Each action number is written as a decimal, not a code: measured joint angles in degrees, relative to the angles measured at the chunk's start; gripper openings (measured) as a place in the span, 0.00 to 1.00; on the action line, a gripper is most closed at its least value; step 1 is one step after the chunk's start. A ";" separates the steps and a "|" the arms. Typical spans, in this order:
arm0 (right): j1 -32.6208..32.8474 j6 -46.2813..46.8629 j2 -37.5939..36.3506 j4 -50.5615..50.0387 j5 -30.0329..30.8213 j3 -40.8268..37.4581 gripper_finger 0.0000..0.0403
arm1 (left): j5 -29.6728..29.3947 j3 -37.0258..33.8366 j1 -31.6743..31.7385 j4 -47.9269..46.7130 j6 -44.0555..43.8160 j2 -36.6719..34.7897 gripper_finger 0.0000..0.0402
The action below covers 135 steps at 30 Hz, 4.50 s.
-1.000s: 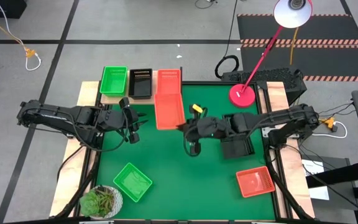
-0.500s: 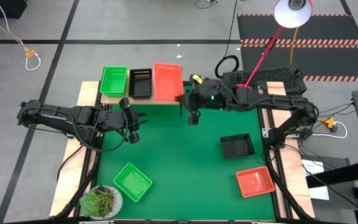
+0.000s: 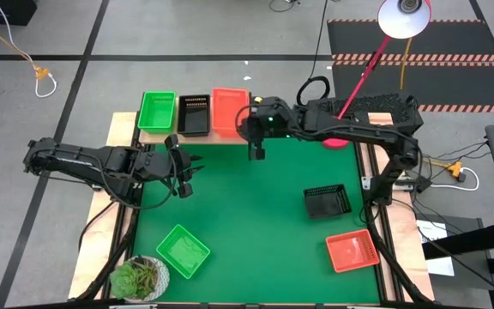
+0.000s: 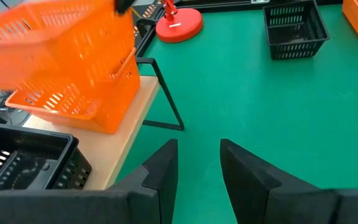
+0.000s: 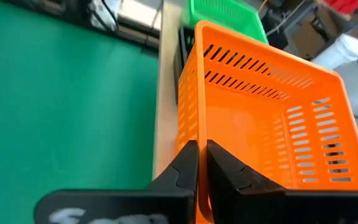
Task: Stack baskets on shelf by color
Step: Stack the left orange basket on top of the other orange basket on the shelf, then stack the green basket on top of the other green baskets on the shelf
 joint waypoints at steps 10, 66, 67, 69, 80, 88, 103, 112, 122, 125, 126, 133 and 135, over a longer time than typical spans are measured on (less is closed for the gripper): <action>-1.55 -0.93 2.18 0.46 0.20 -0.05 0.03 | 0.00 0.01 -0.01 -0.31 0.49 0.00 0.30; -0.30 1.76 1.58 2.05 0.04 -0.65 0.38 | -0.01 0.02 -0.01 2.10 0.83 0.02 0.30; 0.04 1.76 0.89 1.89 0.07 -0.64 0.39 | -0.01 0.02 0.00 2.43 0.87 0.02 0.30; 0.74 2.23 -0.66 1.82 0.08 -0.64 0.40 | 0.00 0.02 0.01 3.32 0.92 0.02 0.30; 4.37 9.12 -10.45 -9.19 0.23 -0.64 0.41 | 0.10 0.02 -1.88 9.40 0.83 0.57 0.30; 8.61 12.72 -17.59 -15.23 0.36 -3.69 0.41 | -0.21 0.48 -3.55 13.85 3.51 2.35 0.30; 23.30 29.20 -41.97 -2.18 0.45 -39.77 0.41 | -0.07 11.06 -9.47 -3.47 -5.99 15.84 0.30; 24.48 28.76 -46.66 6.10 0.72 -48.77 0.41 | 5.93 17.07 -21.54 -13.61 -25.38 28.38 0.30; 24.46 27.52 -46.88 5.84 0.69 -48.82 0.41 | 11.54 19.89 -32.29 -13.65 -48.98 37.79 0.30; 24.46 27.25 -46.88 5.84 0.69 -48.82 0.41 | 12.25 23.71 -34.07 -16.18 -53.31 41.32 0.30; 24.45 27.21 -46.90 5.88 0.69 -48.82 0.41 | 12.85 24.94 -34.49 -17.33 -54.57 42.60 0.30; 24.44 25.25 -46.88 6.41 0.54 -48.82 0.41 | 14.63 30.39 -35.93 -22.63 -58.90 50.17 0.32; 24.44 24.46 -46.88 6.74 0.53 -48.82 0.41 | 14.54 30.42 -35.95 -22.56 -60.04 50.95 0.36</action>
